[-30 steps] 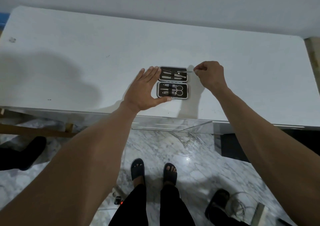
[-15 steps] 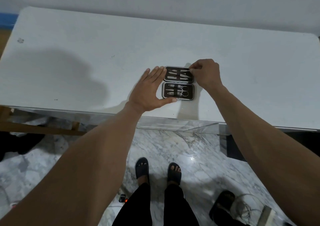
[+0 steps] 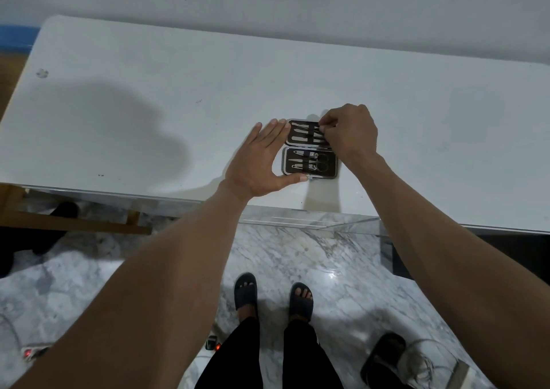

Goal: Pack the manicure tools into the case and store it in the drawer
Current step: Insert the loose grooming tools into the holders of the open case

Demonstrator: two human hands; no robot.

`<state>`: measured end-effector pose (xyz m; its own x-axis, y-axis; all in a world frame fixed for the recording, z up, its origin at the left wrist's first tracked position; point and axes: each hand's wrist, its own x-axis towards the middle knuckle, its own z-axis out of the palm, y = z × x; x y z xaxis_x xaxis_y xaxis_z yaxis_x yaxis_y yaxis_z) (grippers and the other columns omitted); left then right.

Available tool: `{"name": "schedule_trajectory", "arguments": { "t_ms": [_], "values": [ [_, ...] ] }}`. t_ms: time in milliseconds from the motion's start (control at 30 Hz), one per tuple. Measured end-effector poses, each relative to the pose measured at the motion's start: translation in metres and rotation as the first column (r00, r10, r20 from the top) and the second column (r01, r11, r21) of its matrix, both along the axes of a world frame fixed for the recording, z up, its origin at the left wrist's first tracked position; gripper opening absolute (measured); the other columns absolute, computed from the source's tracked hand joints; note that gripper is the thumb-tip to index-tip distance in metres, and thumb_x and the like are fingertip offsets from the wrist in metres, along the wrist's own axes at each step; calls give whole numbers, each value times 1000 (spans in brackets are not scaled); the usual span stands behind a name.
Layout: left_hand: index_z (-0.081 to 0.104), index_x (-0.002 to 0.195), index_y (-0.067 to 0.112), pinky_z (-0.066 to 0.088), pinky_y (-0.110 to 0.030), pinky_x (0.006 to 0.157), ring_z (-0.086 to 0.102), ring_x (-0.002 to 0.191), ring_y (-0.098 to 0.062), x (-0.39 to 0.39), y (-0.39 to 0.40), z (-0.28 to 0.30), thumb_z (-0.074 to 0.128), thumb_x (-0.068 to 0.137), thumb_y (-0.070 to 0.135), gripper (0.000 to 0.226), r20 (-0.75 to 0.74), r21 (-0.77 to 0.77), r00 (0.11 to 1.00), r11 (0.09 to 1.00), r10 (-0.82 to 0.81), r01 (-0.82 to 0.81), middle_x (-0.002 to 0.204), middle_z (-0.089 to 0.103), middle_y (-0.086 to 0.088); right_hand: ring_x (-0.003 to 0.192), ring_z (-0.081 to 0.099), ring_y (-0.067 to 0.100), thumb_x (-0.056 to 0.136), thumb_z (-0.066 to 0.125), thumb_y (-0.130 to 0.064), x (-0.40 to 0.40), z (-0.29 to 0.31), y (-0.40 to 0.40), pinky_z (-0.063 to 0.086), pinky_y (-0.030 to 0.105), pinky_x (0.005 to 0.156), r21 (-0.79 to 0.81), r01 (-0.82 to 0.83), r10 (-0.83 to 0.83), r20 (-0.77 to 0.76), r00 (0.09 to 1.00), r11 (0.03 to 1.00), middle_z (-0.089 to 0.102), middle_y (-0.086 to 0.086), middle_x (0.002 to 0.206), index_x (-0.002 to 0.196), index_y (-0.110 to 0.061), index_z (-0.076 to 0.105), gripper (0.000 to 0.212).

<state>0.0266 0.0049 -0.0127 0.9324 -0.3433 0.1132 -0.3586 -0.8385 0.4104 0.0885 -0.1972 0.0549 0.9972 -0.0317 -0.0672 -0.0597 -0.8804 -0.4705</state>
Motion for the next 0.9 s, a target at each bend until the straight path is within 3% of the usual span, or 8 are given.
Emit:
{"name": "schedule_trajectory", "arguments": {
  "t_ms": [133,233,500,667,733,833,900],
  "values": [
    [25,162,7,12,-45,131,17,160,-18,0,0,1,46,81,90,118,-14,11,1000,1000,2,-1,170,26,-7,100,65,20,88,64,-25,3,3,-4,51,30,76,75,83,-84,3,996,994,74,-2,99,98,-25,76,16],
    [24,162,6,12,-44,131,16,160,-19,0,-2,2,42,86,86,112,-11,4,1000,1000,20,-20,170,25,-9,96,68,22,87,64,-26,5,4,-10,55,34,81,110,165,-158,-74,985,980,74,-1,103,98,-24,76,17],
    [25,162,6,14,-40,131,18,160,-22,1,-1,3,46,88,82,108,5,35,999,998,47,-47,170,26,-12,97,66,19,84,67,-15,15,3,-14,53,29,85,208,267,-228,-195,954,941,73,1,96,92,-18,78,14],
    [26,162,5,15,-40,131,20,159,-23,-2,5,2,43,86,85,112,12,46,997,996,70,-71,169,28,-12,97,69,26,81,70,-19,15,3,-11,58,45,88,326,289,-201,-278,940,900,73,3,94,75,-22,73,7],
    [25,162,5,16,-41,131,20,159,-22,-9,-6,8,41,86,86,113,47,28,998,999,32,-33,169,27,-12,91,70,23,82,70,-19,0,15,-26,58,46,86,354,303,-233,-227,946,885,73,0,86,70,-26,69,13],
    [24,163,7,15,-41,131,18,159,-22,-2,-5,9,38,85,88,113,21,53,999,998,30,-31,170,26,-11,75,62,13,84,68,-18,-2,15,-30,57,41,82,456,244,-171,-196,966,856,70,-5,80,84,-23,74,8],
    [23,163,9,14,-41,131,16,160,-22,0,1,6,37,85,88,113,-12,61,999,997,38,-37,170,24,-10,75,61,10,86,67,-17,-12,16,-29,55,38,78,479,184,-122,-156,980,858,72,-3,83,96,-21,76,14]
  ]
}}
